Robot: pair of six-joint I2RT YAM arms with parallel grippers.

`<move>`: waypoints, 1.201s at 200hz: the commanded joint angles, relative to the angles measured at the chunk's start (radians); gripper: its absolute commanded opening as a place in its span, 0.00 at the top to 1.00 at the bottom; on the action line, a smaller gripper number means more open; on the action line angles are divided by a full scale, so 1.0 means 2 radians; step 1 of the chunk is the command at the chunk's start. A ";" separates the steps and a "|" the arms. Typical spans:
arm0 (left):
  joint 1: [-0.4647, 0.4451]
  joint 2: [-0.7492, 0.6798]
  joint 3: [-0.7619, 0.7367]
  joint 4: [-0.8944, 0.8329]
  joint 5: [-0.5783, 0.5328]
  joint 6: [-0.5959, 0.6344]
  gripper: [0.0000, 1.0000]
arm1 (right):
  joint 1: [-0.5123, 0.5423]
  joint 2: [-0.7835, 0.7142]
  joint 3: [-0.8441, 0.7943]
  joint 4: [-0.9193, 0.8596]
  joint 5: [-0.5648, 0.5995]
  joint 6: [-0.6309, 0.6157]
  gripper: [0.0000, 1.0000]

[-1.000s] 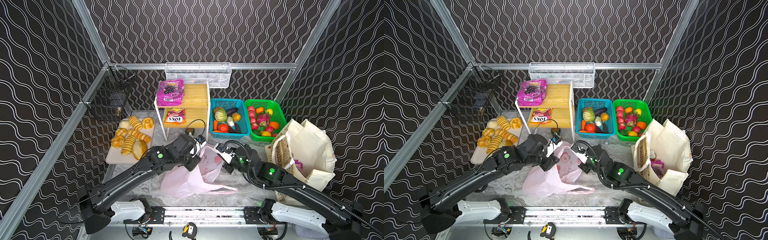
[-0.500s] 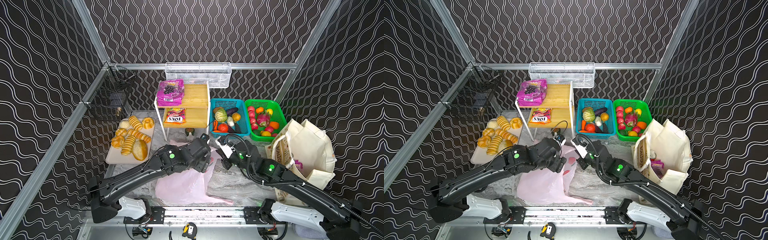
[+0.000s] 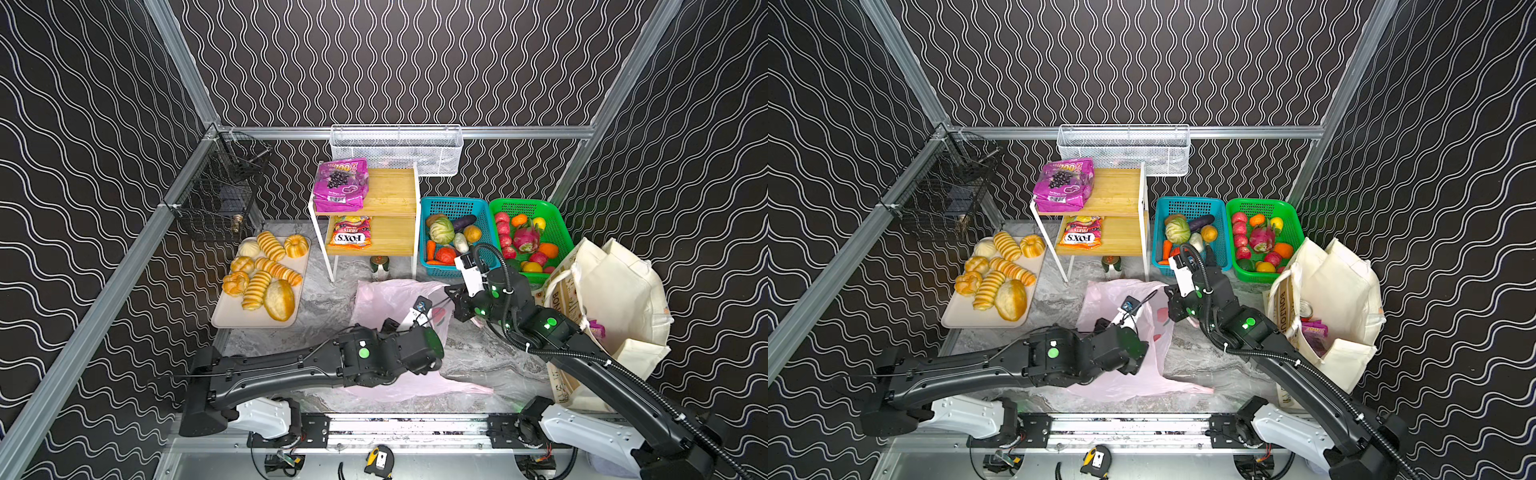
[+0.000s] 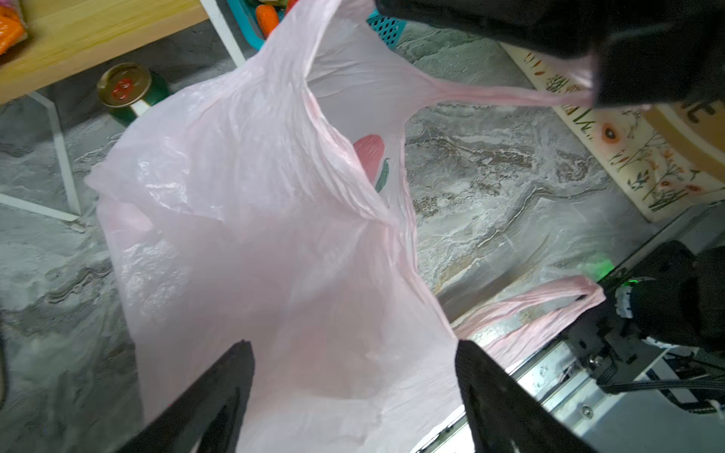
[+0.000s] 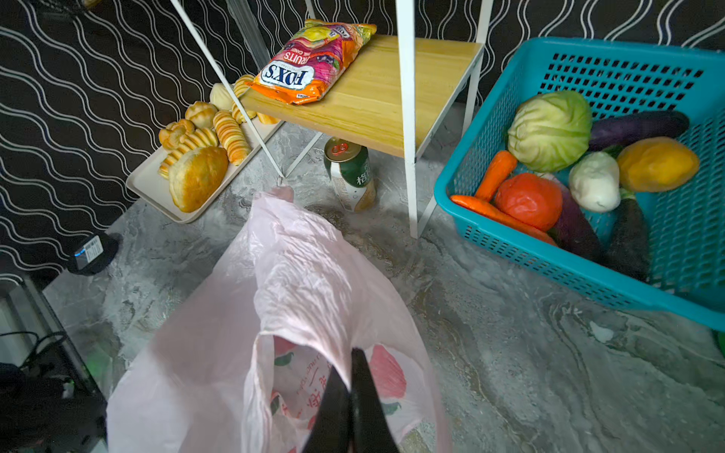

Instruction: Place the mixed food into the grocery bags and tie them

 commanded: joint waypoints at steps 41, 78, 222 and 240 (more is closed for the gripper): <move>-0.010 0.080 0.011 0.040 -0.077 -0.037 0.04 | -0.016 0.000 0.005 0.023 -0.047 0.047 1.00; -0.010 0.140 0.046 0.019 -0.105 -0.039 0.08 | -0.020 -0.006 0.001 0.027 -0.054 0.052 1.00; 0.008 0.057 0.022 0.013 -0.065 -0.026 1.00 | -0.047 0.013 -0.020 0.046 -0.067 0.028 0.96; 0.043 0.027 0.007 0.009 -0.016 -0.045 1.00 | -0.048 0.025 0.001 0.047 -0.102 0.007 0.77</move>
